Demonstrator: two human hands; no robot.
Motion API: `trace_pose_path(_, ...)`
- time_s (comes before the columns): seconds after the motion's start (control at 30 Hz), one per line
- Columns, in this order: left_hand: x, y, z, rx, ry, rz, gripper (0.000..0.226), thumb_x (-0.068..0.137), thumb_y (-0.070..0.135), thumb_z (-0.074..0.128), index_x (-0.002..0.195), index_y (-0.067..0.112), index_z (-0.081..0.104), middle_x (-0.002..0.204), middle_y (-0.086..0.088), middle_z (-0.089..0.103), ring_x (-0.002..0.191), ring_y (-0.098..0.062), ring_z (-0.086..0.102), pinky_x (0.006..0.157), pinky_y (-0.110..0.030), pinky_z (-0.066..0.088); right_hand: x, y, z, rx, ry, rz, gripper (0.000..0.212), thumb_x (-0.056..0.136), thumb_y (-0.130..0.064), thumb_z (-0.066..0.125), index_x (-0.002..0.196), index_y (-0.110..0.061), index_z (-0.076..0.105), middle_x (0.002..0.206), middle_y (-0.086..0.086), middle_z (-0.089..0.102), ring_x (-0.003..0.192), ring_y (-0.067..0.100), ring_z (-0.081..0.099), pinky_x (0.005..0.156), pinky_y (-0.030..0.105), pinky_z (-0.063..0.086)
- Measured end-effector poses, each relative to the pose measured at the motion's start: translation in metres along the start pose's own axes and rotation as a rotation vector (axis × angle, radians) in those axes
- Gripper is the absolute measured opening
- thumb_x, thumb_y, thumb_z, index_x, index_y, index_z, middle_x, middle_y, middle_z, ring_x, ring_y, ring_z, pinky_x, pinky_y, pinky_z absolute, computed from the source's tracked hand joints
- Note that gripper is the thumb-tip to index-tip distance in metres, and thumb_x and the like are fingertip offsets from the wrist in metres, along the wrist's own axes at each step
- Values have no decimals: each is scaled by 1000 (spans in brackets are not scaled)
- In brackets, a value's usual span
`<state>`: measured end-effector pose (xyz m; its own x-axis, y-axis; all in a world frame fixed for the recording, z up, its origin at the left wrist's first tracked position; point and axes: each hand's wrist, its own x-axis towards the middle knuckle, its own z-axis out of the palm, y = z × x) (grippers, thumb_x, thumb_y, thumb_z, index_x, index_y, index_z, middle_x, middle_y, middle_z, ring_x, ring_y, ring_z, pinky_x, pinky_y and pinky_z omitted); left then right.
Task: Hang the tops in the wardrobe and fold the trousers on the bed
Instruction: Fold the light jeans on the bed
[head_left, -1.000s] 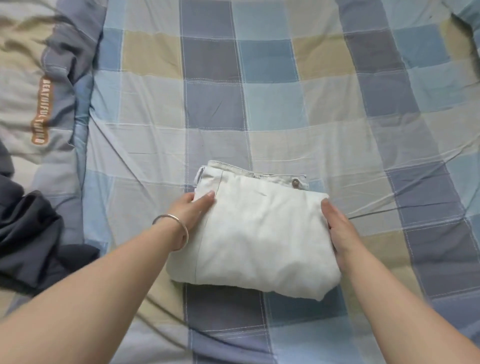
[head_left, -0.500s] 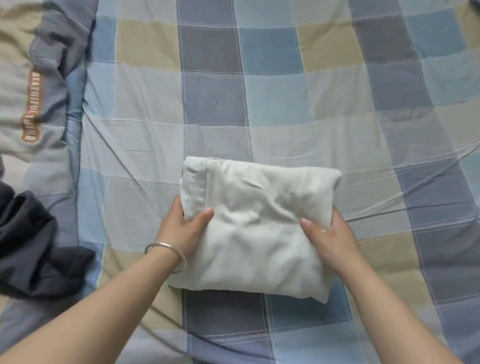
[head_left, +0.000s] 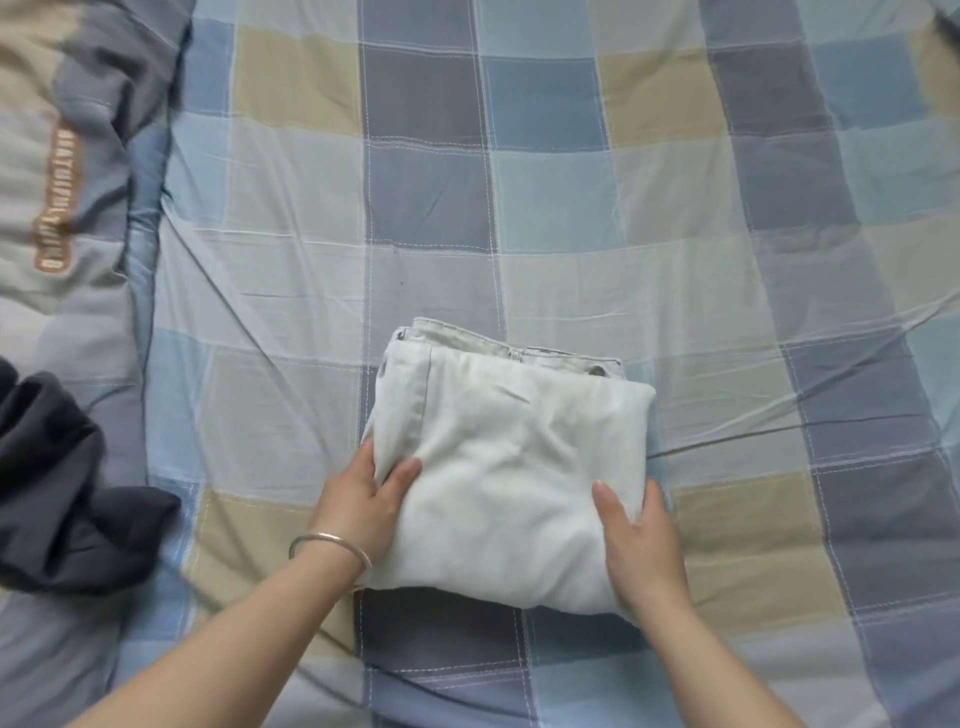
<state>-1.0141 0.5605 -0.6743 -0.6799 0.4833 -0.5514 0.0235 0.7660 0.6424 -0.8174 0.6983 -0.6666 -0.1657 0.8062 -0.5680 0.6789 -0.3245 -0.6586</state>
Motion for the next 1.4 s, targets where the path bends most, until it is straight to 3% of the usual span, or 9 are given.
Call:
trace_pose_path(0.27, 21, 14, 12, 184, 137, -133, 59, 89, 47, 52, 139, 25, 30, 129, -12, 53, 115, -34, 51, 91, -41, 41, 23, -15, 11, -311, 187, -6, 49, 87, -41, 57, 125, -13, 44, 117, 10, 54, 107, 32, 52, 82, 37, 40)
trace_pose_path(0.37, 11, 25, 24, 441, 469, 300, 67, 83, 45, 50, 142, 24, 28, 139, -10, 37, 126, -29, 35, 102, -50, 29, 11, -23, 30, -638, 402, -405, 63, 83, -44, 52, 138, -17, 37, 139, 12, 42, 124, 31, 39, 99, 44, 32)
trace_pose_path(0.43, 16, 27, 43, 665, 397, 643, 60, 83, 50, 39, 139, 29, 37, 146, -6, 35, 134, -25, 28, 106, -53, 15, 9, -21, 54, -796, 275, -696, 60, 82, -44, 40, 137, -22, 39, 144, 6, 42, 130, 26, 34, 105, 46, 21)
trace_pose_path(0.6, 55, -17, 61, 910, 215, 585, 64, 84, 68, 23, 143, 44, 18, 159, 3, 6, 146, -18, -1, 109, -59, 1, 50, 20, 68, -1002, 140, -793, 67, 84, -55, 33, 143, -24, 30, 153, 2, 28, 141, 21, 20, 115, 47, 7)
trace_pose_path(0.73, 52, -20, 52, 671, 254, 295, 86, 74, 78, 20, 146, 41, -7, 158, 0, -10, 145, -20, -7, 113, -51, 2, 48, 39, 53, -648, 283, -494, 76, 84, -55, 32, 147, -12, 22, 155, 9, 21, 141, 27, 21, 113, 41, 20)
trace_pose_path(0.83, 44, -3, 36, 261, 337, -20, 103, 70, 74, 53, 147, 16, 19, 146, -14, 29, 135, -30, 28, 112, -43, 24, 37, 29, 35, -315, 236, -174, 96, 71, -70, 35, 143, -6, 32, 142, 16, 37, 130, 33, 37, 104, 39, 33)
trace_pose_path(1.0, 38, 25, 12, -20, 67, -431, 71, 76, 67, 57, 119, 10, 57, 119, -12, 60, 105, -32, 55, 91, -37, 40, 48, -2, 4, 292, -132, 255, 50, 74, -55, 68, 102, -15, 64, 96, -3, 68, 91, 21, 65, 86, 32, 50)
trace_pose_path(1.23, -70, 139, -43, -100, -151, -186, 35, 91, 44, 54, 112, 17, 58, 104, -4, 60, 87, -22, 56, 82, -28, 39, -63, -55, -100, 276, 47, 183, 33, 89, -33, 58, 107, -6, 66, 98, 9, 69, 96, 24, 63, 79, 28, 46)
trace_pose_path(1.4, -194, 261, -63, 231, -320, 93, 52, 91, 54, 44, 118, 12, 59, 116, -10, 64, 108, -29, 57, 88, -32, 43, -195, -94, -242, 341, 273, 155, 33, 92, -35, 54, 109, -9, 64, 97, 8, 66, 100, 27, 60, 78, 27, 40)
